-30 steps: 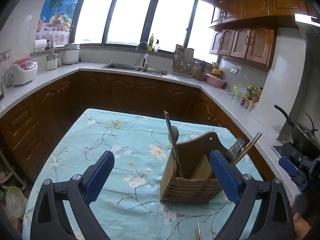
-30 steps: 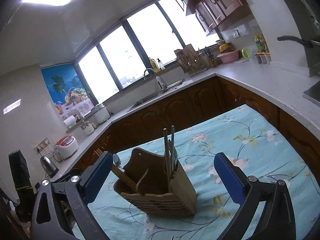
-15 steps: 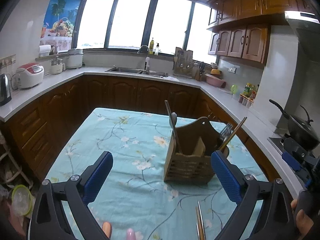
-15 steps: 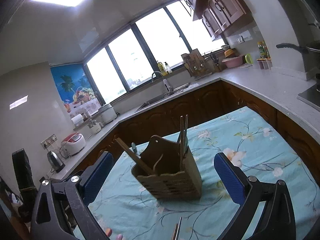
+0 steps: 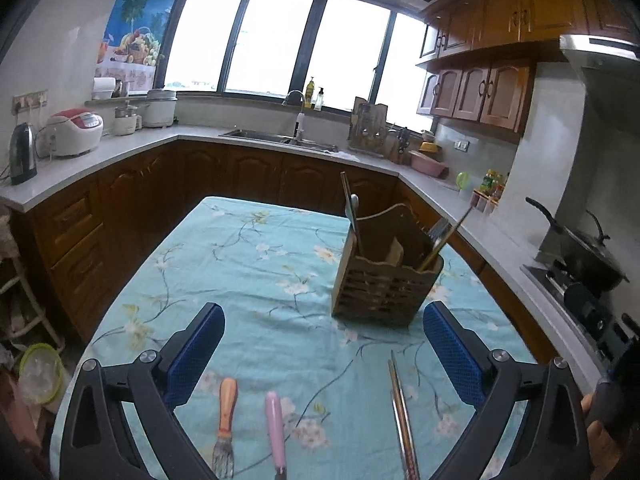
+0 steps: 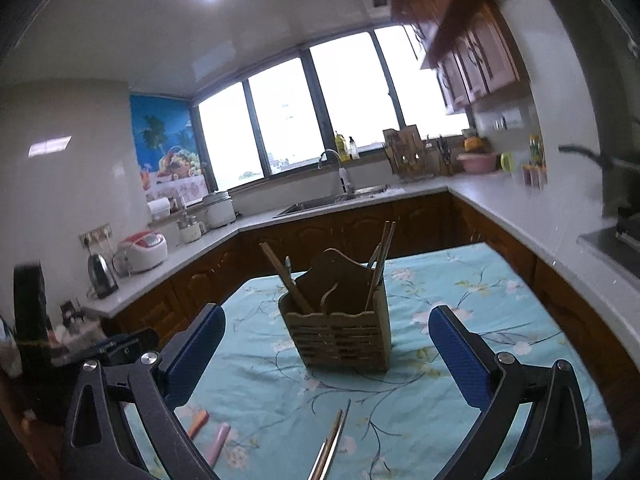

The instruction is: Organize utensils

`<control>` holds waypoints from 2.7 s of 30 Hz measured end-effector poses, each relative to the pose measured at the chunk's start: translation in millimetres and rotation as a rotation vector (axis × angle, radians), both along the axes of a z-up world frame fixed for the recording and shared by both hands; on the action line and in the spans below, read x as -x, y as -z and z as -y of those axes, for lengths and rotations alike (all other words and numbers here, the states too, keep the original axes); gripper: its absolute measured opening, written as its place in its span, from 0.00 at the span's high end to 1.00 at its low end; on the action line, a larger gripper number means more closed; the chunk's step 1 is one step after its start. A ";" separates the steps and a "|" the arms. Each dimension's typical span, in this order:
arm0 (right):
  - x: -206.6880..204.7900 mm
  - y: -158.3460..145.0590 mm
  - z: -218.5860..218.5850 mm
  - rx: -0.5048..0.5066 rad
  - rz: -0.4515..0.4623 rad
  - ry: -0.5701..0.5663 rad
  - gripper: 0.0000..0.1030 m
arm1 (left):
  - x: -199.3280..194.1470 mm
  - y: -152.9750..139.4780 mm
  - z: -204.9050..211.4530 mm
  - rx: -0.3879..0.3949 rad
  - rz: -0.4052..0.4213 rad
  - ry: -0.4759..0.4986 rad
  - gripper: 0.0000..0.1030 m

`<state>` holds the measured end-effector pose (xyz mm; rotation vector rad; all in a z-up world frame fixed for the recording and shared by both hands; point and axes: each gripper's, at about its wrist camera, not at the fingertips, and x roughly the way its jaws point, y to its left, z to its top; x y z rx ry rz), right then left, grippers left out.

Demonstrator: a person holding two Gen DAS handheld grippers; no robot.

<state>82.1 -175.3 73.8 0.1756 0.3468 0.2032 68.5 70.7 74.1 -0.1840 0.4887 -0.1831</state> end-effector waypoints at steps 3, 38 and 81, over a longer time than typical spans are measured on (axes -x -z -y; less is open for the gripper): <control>16.9 4.8 -9.0 0.041 0.013 -0.006 0.00 | 16.3 5.2 -0.8 -0.023 0.006 0.002 0.01; 85.6 63.9 -15.3 0.080 -0.033 0.064 0.00 | 93.4 51.8 23.0 -0.201 0.087 -0.072 0.01; 89.5 54.7 -11.5 0.069 -0.036 0.083 0.00 | 100.2 50.5 14.7 -0.207 0.099 -0.067 0.01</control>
